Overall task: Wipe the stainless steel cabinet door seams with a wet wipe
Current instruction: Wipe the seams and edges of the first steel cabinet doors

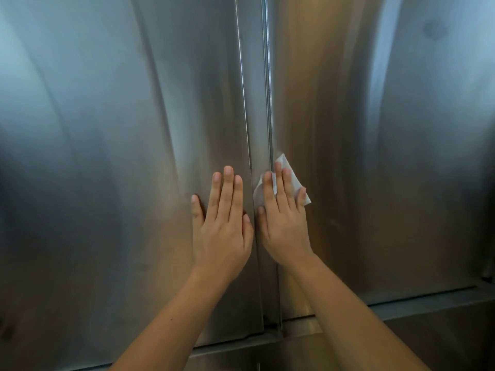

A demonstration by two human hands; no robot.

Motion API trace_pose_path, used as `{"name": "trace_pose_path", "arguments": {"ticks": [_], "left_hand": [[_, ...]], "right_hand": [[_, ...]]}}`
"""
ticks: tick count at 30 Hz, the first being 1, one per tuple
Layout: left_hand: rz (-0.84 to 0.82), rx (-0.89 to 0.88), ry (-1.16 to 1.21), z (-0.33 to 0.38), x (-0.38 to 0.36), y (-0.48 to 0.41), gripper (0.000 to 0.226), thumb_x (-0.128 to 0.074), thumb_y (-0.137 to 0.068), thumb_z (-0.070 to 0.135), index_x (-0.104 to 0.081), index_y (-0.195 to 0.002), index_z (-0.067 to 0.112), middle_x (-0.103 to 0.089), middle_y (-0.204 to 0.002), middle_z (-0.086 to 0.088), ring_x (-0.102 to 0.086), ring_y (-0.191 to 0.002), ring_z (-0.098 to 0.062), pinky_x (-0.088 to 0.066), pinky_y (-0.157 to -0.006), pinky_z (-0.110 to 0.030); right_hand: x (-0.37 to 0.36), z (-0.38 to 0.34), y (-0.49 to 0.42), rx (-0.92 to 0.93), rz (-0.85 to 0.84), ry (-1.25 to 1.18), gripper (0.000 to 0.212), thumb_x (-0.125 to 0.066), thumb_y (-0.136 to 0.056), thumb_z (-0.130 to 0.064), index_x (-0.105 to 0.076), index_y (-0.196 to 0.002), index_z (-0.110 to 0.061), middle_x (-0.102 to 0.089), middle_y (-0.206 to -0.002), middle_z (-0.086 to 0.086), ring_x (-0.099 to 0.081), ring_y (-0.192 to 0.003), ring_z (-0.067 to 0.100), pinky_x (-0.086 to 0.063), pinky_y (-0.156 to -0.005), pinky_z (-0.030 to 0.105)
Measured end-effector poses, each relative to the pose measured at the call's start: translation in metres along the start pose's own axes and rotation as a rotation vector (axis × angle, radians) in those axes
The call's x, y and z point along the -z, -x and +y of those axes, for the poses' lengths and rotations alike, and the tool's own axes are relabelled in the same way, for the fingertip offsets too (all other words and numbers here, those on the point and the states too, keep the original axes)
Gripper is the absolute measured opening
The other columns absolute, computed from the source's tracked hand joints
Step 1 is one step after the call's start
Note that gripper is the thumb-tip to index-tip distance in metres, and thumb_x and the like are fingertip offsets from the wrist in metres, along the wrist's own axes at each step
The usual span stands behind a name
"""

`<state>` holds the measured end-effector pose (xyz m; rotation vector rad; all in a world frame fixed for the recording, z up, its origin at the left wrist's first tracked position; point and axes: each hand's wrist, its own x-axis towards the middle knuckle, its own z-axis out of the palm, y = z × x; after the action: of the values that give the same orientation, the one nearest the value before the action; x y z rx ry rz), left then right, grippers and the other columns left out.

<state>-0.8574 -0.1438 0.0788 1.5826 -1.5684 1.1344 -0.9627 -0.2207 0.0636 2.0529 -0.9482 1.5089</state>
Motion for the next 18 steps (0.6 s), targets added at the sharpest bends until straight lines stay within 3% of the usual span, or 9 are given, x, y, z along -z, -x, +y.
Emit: {"name": "trace_pose_path", "arguments": {"ticks": [5, 10, 14, 18], "left_hand": [[-0.021, -0.005, 0.06, -0.002, 0.0, 0.007, 0.056, -0.029, -0.091, 0.027, -0.023, -0.143, 0.006, -0.019, -0.151, -0.012, -0.02, -0.139, -0.029, -0.014, -0.109, -0.055], [-0.05, -0.026, 0.058, -0.003, -0.008, 0.027, 0.056, -0.029, -0.092, 0.027, -0.022, -0.143, 0.007, -0.017, -0.151, -0.011, -0.019, -0.139, -0.029, -0.01, -0.109, -0.054], [-0.11, -0.032, 0.076, -0.006, -0.013, 0.049, 0.059, -0.029, -0.091, 0.027, -0.018, -0.144, 0.006, -0.014, -0.152, -0.013, -0.016, -0.14, -0.029, -0.013, -0.108, -0.051], [-0.158, -0.02, 0.102, -0.006, -0.014, 0.062, 0.06, -0.029, -0.091, 0.028, -0.017, -0.145, 0.005, -0.013, -0.153, -0.013, -0.014, -0.14, -0.028, -0.015, -0.108, -0.051]], "right_hand": [[0.005, 0.003, -0.026, 0.022, 0.014, 0.059, 0.051, -0.028, -0.099, -0.028, -0.018, -0.144, -0.008, -0.02, -0.153, 0.015, -0.012, -0.141, 0.03, -0.005, -0.111, 0.048], [-0.01, 0.003, 0.011, 0.009, 0.023, 0.05, 0.05, -0.022, -0.101, -0.027, -0.014, -0.146, -0.008, -0.007, -0.154, 0.012, -0.003, -0.143, 0.028, 0.003, -0.116, 0.041], [-0.019, 0.004, 0.076, -0.01, -0.078, -0.001, 0.055, -0.034, -0.097, -0.022, -0.014, -0.145, -0.007, -0.009, -0.152, 0.015, 0.002, -0.144, 0.025, -0.008, -0.111, 0.052], [-0.016, 0.004, 0.065, -0.015, -0.108, -0.004, 0.053, -0.03, -0.096, -0.023, -0.016, -0.144, -0.004, -0.011, -0.151, 0.018, 0.003, -0.142, 0.027, -0.008, -0.108, 0.055]]}}
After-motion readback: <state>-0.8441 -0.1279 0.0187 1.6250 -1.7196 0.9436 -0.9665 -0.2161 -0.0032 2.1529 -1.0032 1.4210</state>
